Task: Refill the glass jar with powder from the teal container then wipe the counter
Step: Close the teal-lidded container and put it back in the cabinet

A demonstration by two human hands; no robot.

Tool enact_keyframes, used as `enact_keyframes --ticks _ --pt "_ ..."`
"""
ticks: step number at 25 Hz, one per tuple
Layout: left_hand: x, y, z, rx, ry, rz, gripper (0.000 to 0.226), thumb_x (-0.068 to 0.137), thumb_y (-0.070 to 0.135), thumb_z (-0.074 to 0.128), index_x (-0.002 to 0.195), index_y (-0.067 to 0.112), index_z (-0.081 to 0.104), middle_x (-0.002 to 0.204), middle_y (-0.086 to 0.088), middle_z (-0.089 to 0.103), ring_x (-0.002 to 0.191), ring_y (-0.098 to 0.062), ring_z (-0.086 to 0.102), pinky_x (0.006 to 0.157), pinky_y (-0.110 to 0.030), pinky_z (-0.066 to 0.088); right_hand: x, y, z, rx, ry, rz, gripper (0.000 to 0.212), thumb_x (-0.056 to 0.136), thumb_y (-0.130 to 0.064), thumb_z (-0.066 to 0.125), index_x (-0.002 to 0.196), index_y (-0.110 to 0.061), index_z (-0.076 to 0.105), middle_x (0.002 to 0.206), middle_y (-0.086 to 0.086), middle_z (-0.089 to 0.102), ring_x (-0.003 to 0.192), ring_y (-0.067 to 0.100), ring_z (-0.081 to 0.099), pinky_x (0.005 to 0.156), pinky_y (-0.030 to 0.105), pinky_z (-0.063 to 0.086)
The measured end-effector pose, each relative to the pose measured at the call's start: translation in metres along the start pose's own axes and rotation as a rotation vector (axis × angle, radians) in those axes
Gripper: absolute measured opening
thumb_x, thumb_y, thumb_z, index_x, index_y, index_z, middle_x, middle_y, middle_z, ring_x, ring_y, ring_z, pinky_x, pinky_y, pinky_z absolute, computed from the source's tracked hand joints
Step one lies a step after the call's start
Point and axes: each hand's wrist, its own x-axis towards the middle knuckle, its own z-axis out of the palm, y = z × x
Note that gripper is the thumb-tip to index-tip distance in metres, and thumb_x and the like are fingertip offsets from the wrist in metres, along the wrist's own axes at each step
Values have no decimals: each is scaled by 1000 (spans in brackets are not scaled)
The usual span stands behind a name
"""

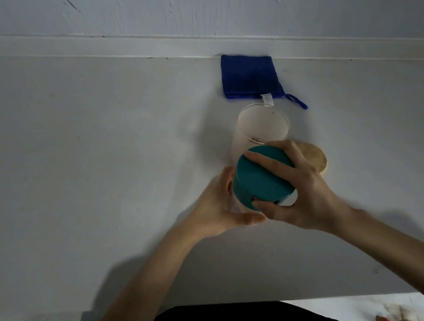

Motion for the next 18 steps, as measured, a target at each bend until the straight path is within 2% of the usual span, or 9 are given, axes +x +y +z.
enact_keyframes --ticks 2,4,6,8,12,15,17,18 --pt "-2 -3 6 0 45 9 74 60 32 79 107 57 27 107 22 50 100 11 51 75 -5 45 -2 -3 2 -15 32 36 61 72 -40 59 124 -11 46 116 24 48 112 14 37 98 11 30" --pt "-4 -4 20 8 147 30 67 63 31 78 108 47 31 104 23 50 100 9 52 74 -3 43 -6 -9 8 -33 112 130 62 72 -42 57 125 -11 48 117 23 46 111 9 33 97 11 29" --pt "-6 -1 37 24 330 -2 61 65 41 73 114 37 35 103 30 51 102 7 52 74 1 39 -6 -17 17 3 201 263 63 71 -42 61 126 -13 48 119 21 43 112 6 30 91 9 28" --pt "-8 2 51 84 521 3 65 68 48 66 122 34 32 107 45 44 100 21 45 73 5 34 -3 -23 25 51 247 338 63 69 -36 65 126 -14 48 121 20 41 112 12 33 88 7 28" --pt "-11 4 61 135 639 56 68 70 48 61 127 30 28 109 50 37 97 27 41 73 6 33 -1 -22 27 88 262 299 61 68 -33 67 123 -15 49 121 19 43 109 13 38 88 2 32" --pt "-9 2 60 99 610 36 74 68 49 62 128 22 30 116 33 44 104 18 44 81 -1 40 -5 -15 29 247 272 232 68 65 -29 72 123 -19 39 120 10 46 109 9 43 90 7 38" --pt "-11 -1 51 103 530 -19 78 65 39 72 129 20 31 125 10 49 110 5 46 85 -2 40 -8 -9 30 360 248 215 79 64 -26 74 127 -20 26 121 -6 43 113 0 42 93 11 38" --pt "-13 -3 44 114 481 -37 78 66 31 76 129 25 31 126 7 50 112 0 46 85 0 37 -10 -5 31 409 230 228 83 64 -27 75 129 -19 22 121 -12 40 114 -5 41 95 13 38"
